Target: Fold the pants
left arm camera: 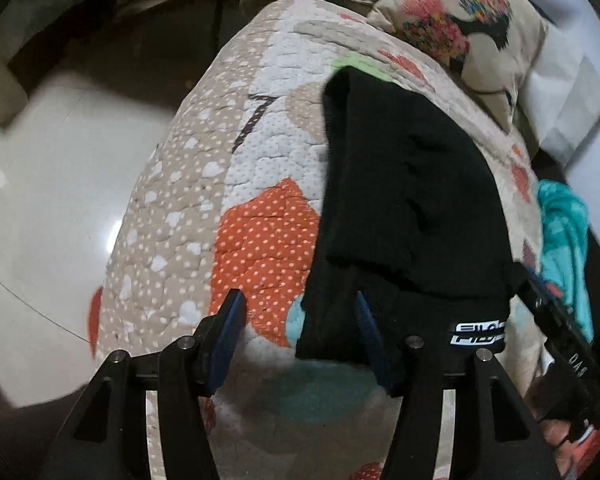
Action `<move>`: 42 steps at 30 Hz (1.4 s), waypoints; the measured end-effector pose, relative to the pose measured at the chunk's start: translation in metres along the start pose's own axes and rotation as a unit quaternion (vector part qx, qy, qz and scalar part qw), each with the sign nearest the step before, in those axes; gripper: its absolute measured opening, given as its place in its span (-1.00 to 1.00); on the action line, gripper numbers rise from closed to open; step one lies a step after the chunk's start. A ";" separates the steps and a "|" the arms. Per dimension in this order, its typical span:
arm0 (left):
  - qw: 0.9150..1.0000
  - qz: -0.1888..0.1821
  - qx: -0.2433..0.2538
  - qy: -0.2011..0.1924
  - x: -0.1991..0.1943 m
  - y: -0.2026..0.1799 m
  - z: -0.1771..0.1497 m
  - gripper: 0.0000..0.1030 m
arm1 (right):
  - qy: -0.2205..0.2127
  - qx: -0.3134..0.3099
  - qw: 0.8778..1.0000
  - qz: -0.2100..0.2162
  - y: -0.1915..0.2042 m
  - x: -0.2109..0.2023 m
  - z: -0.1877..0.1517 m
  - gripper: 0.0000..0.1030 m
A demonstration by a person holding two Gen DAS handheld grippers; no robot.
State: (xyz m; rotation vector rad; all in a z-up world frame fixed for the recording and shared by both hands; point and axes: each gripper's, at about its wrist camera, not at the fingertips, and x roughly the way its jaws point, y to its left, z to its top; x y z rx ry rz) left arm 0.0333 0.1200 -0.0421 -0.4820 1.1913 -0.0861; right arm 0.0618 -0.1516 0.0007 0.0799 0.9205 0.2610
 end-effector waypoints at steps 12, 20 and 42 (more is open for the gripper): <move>0.993 -0.048 0.020 -0.102 -0.027 -0.016 0.012 0.07 | 0.001 0.073 0.997 -0.031 -0.038 -0.012 -0.006 0.78; 0.987 0.068 0.064 -0.128 -0.020 -0.032 0.011 0.08 | -0.021 0.085 0.995 -0.041 -0.043 -0.022 -0.002 0.78; 0.964 0.128 0.138 -0.187 -0.030 -0.059 -0.006 0.25 | -0.079 -0.051 0.992 -0.085 0.016 -0.036 -0.003 0.79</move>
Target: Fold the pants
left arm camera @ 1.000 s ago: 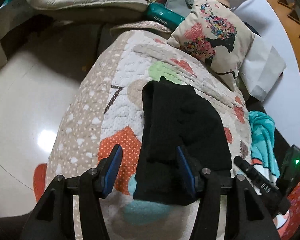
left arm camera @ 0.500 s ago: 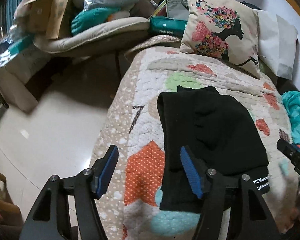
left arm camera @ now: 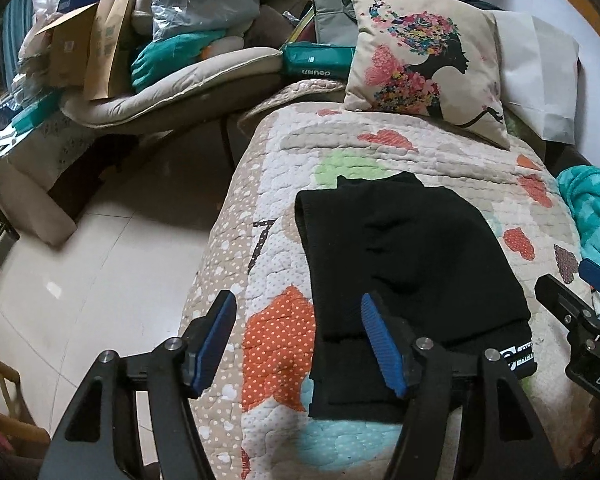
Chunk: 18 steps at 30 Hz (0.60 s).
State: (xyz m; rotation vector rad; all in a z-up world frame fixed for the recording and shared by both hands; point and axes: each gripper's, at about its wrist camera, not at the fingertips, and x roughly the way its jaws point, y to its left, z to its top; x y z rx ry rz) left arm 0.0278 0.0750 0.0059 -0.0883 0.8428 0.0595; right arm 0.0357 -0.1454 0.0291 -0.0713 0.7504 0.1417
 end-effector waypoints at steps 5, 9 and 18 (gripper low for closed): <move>1.000 -0.004 -0.003 -0.001 -0.001 0.000 0.000 0.25 | 0.004 0.006 1.000 -0.002 -0.002 0.002 0.000 0.79; 1.000 -0.009 -0.007 0.002 0.000 0.000 0.001 0.25 | 0.008 0.007 1.000 -0.002 -0.002 0.003 -0.001 0.79; 1.000 -0.011 -0.007 0.004 0.001 -0.002 -0.001 0.25 | 0.010 0.009 1.000 -0.002 0.000 0.003 -0.002 0.79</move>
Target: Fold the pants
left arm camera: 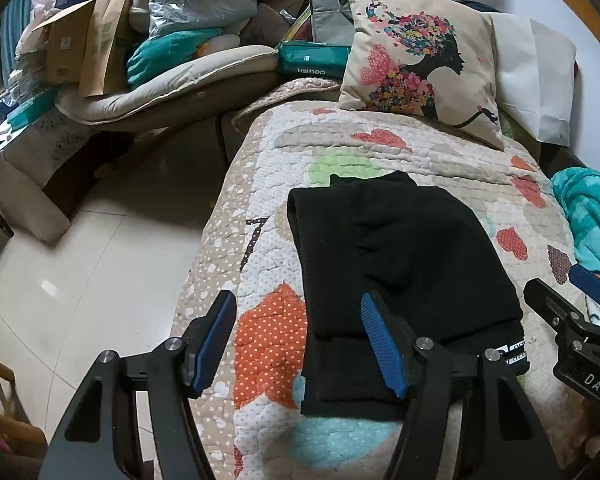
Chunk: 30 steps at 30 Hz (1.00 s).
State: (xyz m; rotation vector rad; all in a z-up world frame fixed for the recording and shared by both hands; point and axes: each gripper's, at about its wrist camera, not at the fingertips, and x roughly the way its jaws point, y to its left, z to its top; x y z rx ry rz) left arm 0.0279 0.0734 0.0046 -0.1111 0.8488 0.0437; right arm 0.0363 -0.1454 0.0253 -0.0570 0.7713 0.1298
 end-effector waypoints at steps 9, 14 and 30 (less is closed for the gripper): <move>1.000 -0.002 -0.002 0.004 0.002 0.000 -0.001 0.25 | 0.002 0.001 1.000 0.001 -0.001 0.001 -0.001 0.79; 1.000 -0.003 -0.003 0.007 0.003 0.001 -0.002 0.25 | 0.003 0.001 1.000 0.002 -0.001 0.002 -0.001 0.79; 1.000 -0.006 -0.007 0.011 0.005 0.003 -0.002 0.25 | 0.003 0.001 1.000 0.001 0.000 0.002 -0.002 0.79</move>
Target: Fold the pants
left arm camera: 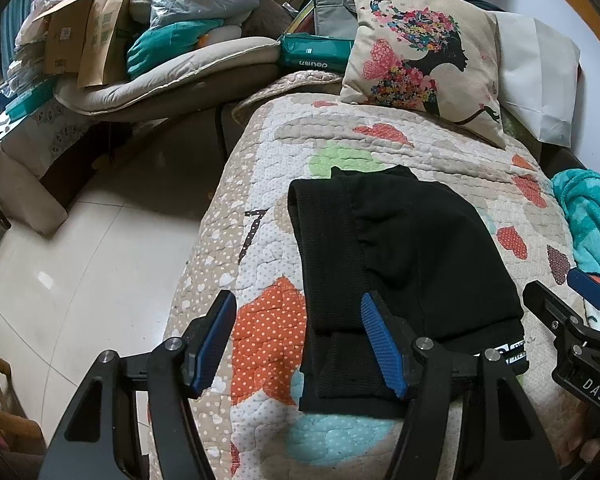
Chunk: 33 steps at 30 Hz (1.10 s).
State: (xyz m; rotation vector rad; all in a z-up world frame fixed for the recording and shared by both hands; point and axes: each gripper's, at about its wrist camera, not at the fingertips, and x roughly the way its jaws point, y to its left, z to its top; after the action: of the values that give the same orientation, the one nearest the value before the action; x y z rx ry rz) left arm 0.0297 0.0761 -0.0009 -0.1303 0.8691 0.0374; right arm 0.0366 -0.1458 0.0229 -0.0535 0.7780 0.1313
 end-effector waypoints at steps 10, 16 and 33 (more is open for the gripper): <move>1.000 -0.002 0.000 0.000 0.001 0.001 0.000 0.25 | -0.004 -0.001 1.000 0.006 0.000 -0.001 0.001 0.79; 1.000 -0.002 0.000 0.000 0.001 0.001 0.000 0.25 | -0.004 -0.001 1.000 0.008 -0.001 -0.001 0.002 0.79; 1.000 -0.003 -0.002 0.001 0.002 0.001 -0.001 0.25 | -0.003 0.000 1.000 0.008 -0.002 -0.001 0.003 0.79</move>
State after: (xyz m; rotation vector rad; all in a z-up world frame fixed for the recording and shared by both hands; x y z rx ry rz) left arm 0.0300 0.0771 -0.0031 -0.1362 0.8698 0.0324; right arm 0.0379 -0.1474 0.0258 -0.0465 0.7725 0.1467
